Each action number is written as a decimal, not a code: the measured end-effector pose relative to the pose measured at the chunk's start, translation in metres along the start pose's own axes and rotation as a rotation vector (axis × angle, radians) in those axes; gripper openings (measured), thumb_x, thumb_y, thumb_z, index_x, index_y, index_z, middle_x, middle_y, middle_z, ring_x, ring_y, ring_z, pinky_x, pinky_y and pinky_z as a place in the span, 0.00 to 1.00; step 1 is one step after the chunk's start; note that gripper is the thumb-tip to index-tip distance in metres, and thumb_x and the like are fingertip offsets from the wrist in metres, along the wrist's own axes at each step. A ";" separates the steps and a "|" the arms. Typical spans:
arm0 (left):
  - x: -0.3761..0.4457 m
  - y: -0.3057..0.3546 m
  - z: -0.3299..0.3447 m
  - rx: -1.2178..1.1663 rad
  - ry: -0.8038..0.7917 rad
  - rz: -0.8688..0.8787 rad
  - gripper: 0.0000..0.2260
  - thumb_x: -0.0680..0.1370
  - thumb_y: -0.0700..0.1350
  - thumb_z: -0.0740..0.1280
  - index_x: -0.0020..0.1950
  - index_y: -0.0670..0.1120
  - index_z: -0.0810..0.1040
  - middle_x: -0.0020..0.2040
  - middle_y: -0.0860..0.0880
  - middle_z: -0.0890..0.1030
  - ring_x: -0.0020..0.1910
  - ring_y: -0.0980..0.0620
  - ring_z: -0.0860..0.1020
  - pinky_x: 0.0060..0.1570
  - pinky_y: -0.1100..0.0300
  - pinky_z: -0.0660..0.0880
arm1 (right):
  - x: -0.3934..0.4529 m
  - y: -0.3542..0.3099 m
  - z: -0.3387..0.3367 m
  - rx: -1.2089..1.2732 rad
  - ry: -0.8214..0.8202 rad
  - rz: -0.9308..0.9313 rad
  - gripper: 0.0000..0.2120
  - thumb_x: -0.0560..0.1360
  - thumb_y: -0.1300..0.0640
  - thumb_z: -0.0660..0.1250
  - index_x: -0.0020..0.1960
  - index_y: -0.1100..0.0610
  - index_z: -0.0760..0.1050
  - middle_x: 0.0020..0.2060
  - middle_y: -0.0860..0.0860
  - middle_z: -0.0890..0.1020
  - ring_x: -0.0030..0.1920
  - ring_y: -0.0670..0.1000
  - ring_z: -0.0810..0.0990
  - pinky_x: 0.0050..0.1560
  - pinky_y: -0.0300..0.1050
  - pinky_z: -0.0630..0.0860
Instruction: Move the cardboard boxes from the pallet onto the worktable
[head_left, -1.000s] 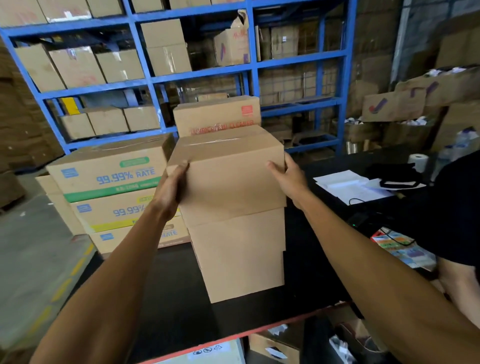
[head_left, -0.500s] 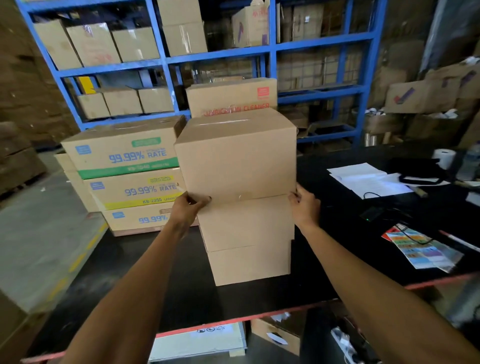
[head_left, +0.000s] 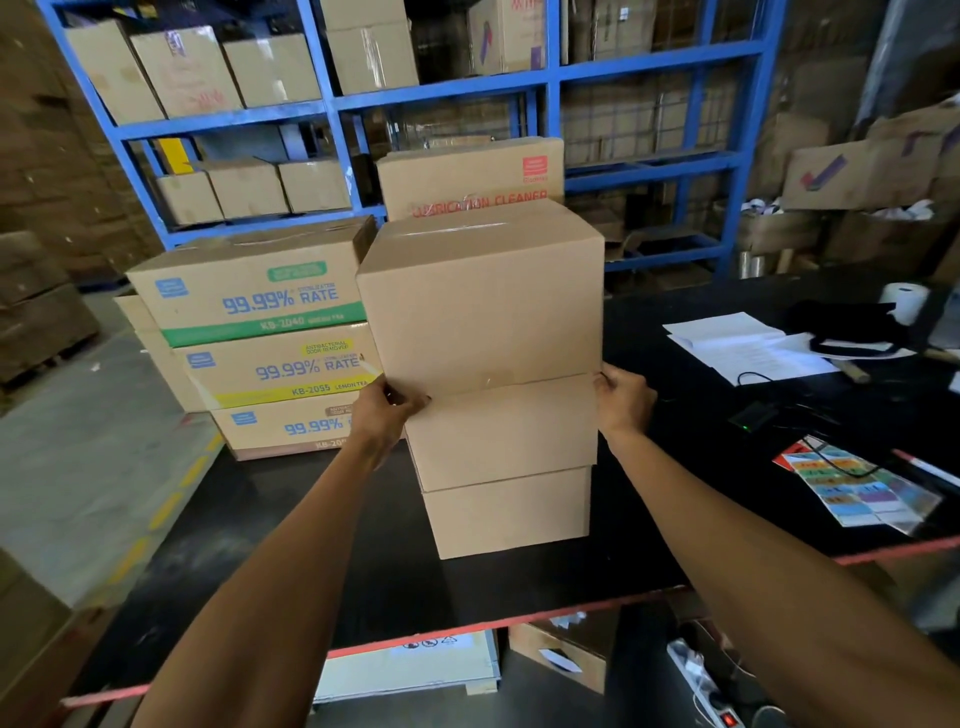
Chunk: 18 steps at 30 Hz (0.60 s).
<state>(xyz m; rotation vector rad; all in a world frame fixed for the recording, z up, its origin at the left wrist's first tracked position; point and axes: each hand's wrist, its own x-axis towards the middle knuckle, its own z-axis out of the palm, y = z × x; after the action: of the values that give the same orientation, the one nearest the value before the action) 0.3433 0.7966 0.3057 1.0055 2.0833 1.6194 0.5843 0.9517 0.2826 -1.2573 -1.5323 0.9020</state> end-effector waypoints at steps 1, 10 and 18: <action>0.001 0.001 0.001 0.002 0.003 0.000 0.10 0.73 0.36 0.76 0.47 0.46 0.77 0.42 0.53 0.80 0.41 0.58 0.77 0.34 0.75 0.72 | 0.002 -0.001 0.001 -0.004 0.001 0.005 0.16 0.81 0.62 0.64 0.68 0.58 0.76 0.65 0.55 0.80 0.65 0.58 0.78 0.65 0.44 0.72; 0.003 -0.005 0.000 0.030 0.032 0.022 0.15 0.73 0.39 0.76 0.58 0.42 0.79 0.50 0.47 0.82 0.50 0.49 0.79 0.40 0.69 0.72 | 0.003 0.001 0.000 0.010 -0.061 -0.026 0.15 0.83 0.51 0.60 0.57 0.59 0.82 0.45 0.53 0.83 0.49 0.50 0.82 0.48 0.42 0.72; 0.005 -0.006 -0.004 0.035 0.025 0.012 0.15 0.74 0.38 0.75 0.60 0.39 0.81 0.50 0.47 0.83 0.49 0.50 0.80 0.48 0.63 0.75 | -0.003 0.000 0.004 0.066 0.001 -0.017 0.16 0.83 0.53 0.62 0.67 0.58 0.77 0.60 0.56 0.82 0.63 0.56 0.80 0.58 0.42 0.73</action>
<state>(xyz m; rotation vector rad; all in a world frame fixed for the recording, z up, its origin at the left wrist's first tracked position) 0.3355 0.7962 0.3017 1.0155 2.1333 1.6145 0.5801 0.9484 0.2809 -1.1954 -1.4987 0.9332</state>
